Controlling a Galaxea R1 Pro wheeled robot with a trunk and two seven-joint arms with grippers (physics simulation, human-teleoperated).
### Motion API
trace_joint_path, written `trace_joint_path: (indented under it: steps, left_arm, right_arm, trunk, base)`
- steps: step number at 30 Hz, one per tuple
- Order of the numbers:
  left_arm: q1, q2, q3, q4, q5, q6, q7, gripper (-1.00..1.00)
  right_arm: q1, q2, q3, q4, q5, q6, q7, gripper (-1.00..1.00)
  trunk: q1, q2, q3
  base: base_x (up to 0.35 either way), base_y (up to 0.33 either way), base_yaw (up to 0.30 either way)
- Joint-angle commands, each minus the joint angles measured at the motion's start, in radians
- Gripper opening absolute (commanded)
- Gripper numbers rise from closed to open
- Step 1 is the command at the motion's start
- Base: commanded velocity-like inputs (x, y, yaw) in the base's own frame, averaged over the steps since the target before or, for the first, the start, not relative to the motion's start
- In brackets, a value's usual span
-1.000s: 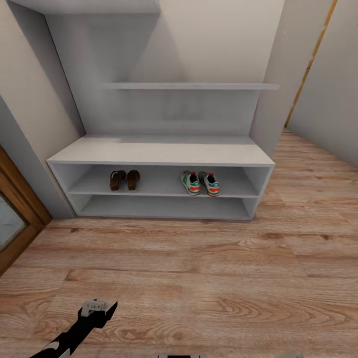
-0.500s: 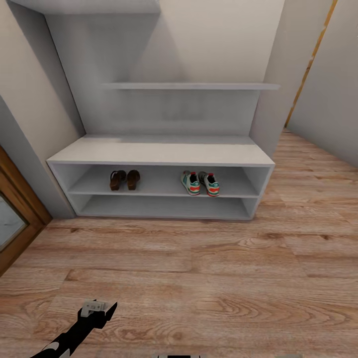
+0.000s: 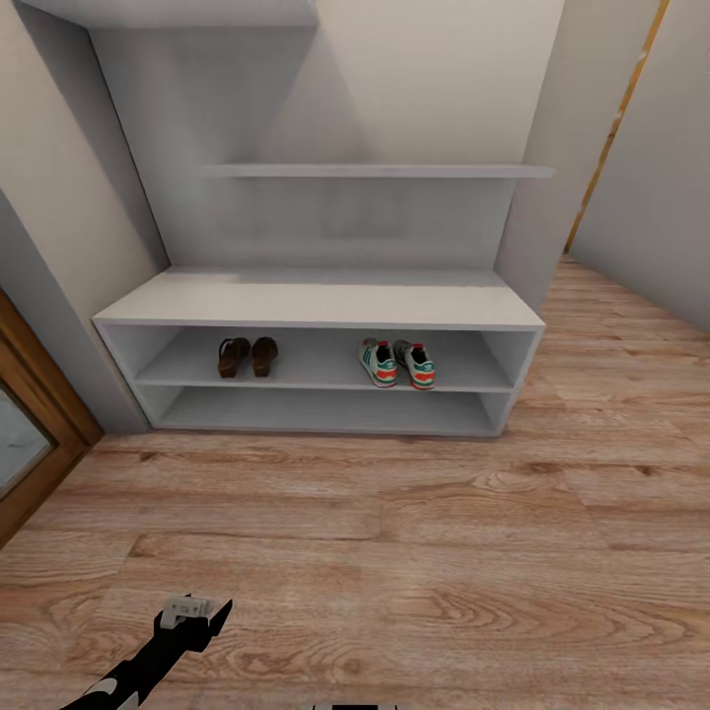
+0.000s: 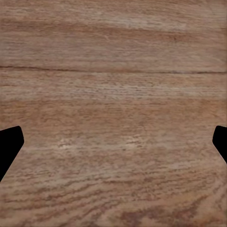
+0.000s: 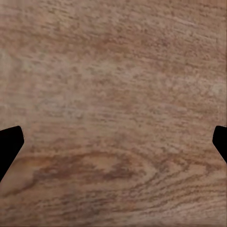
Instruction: Pick up the two gym shoes and the two sandals from the corridor floor and place them onto the hallstand (shoe rack) in the corridor, making sure they are on the rack and not on the floor. Arrange them so the two gym shoes are next to each other and the two sandals are next to each other.
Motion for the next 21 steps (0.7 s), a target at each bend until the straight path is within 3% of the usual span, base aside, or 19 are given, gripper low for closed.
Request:
trace_joint_path:
  steps: [1,21]
  left_arm:
    - [0.000,0.000,0.000,0.000,0.000,0.000,0.000,1.00]
    - [0.000,0.000,0.000,-0.001,0.000,0.000,0.000,1.00]
  right_arm:
    - [0.003,0.001,0.000,0.000,0.000,0.000,0.000,1.00]
    - [0.036,0.003,0.000,0.000,0.000,0.000,0.000,1.00]
  trunk:
    - [0.000,0.000,0.000]
    - [0.000,0.000,0.000]
  base:
    - [0.000,0.000,0.000]
    - [0.000,0.000,0.000]
